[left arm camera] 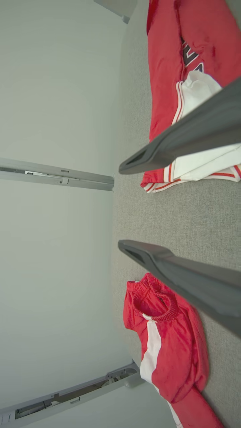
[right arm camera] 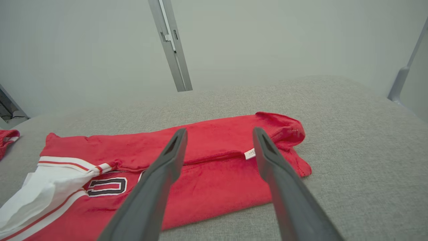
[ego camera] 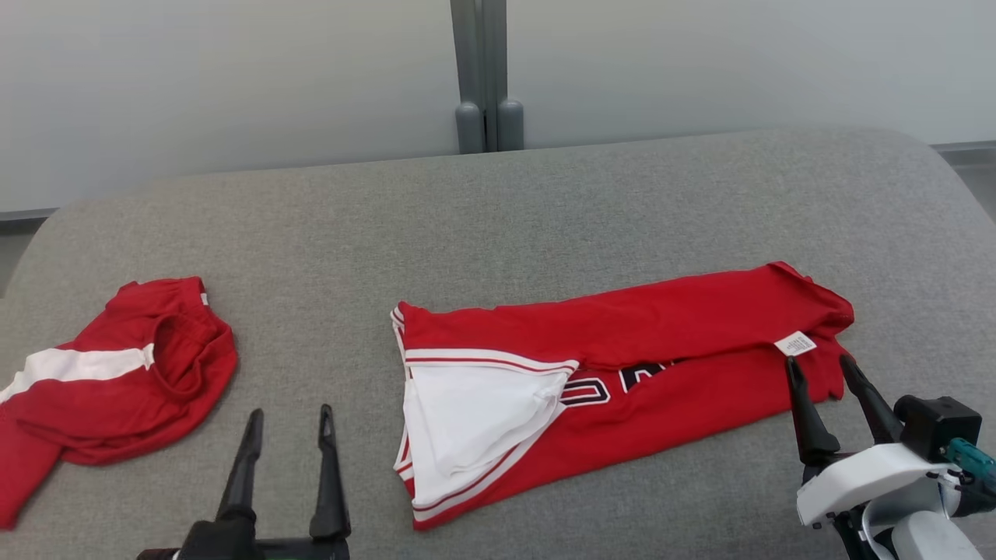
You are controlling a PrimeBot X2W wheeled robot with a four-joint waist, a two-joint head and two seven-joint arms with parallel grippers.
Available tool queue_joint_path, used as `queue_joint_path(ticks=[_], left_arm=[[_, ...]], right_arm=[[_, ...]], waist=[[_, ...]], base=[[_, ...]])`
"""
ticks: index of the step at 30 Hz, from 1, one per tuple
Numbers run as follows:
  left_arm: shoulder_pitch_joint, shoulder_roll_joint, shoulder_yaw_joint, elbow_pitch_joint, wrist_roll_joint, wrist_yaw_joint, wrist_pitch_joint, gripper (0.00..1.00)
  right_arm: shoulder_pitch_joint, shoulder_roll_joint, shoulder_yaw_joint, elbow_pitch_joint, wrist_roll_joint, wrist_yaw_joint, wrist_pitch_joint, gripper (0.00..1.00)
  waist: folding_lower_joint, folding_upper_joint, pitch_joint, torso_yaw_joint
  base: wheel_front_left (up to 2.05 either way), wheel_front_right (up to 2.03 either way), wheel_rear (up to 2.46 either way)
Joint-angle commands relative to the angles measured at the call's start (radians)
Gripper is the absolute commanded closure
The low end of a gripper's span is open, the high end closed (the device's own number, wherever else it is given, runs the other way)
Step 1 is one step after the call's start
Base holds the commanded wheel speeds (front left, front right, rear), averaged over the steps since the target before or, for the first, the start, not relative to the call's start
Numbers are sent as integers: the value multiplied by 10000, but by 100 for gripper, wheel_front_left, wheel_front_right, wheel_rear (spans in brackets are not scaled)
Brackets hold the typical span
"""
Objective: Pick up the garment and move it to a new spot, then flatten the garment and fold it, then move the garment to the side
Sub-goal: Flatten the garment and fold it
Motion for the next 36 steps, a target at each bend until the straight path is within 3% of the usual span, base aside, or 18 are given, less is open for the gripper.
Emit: queue_joint_path(ticks=[1,6,17,27,36], left_arm=[[222,-102,103,16,328,-293,-4,0],[576,-620,548,226,1025,-985,-3,0],[555,-1129,826,924,1686,-1717,-4,0],[-110,-1217,755,919,1875,-1979,-5,0],[-533,-1235,412,933,1905,-1946,-5,0]], right_arm=[[162,36,-80,-59,-98,-19,-26,0],[259,23,-217,47,-255,-19,-28,0],[-1009,-730,-605,1738,28,-18,-29,0],[-3305,-1921,-973,4308,-5,-19,767,0],[-4308,-2306,-855,5935,-330,-19,1469,0]], waist=[[1,-1,-79,176],[1,-1,-81,470],[1,-1,330,964],[1,-1,1242,1247],[1,-1,1966,1498]], base=[[0,0,0],[0,0,0],[0,0,0],[0,0,0],[0,0,0]])
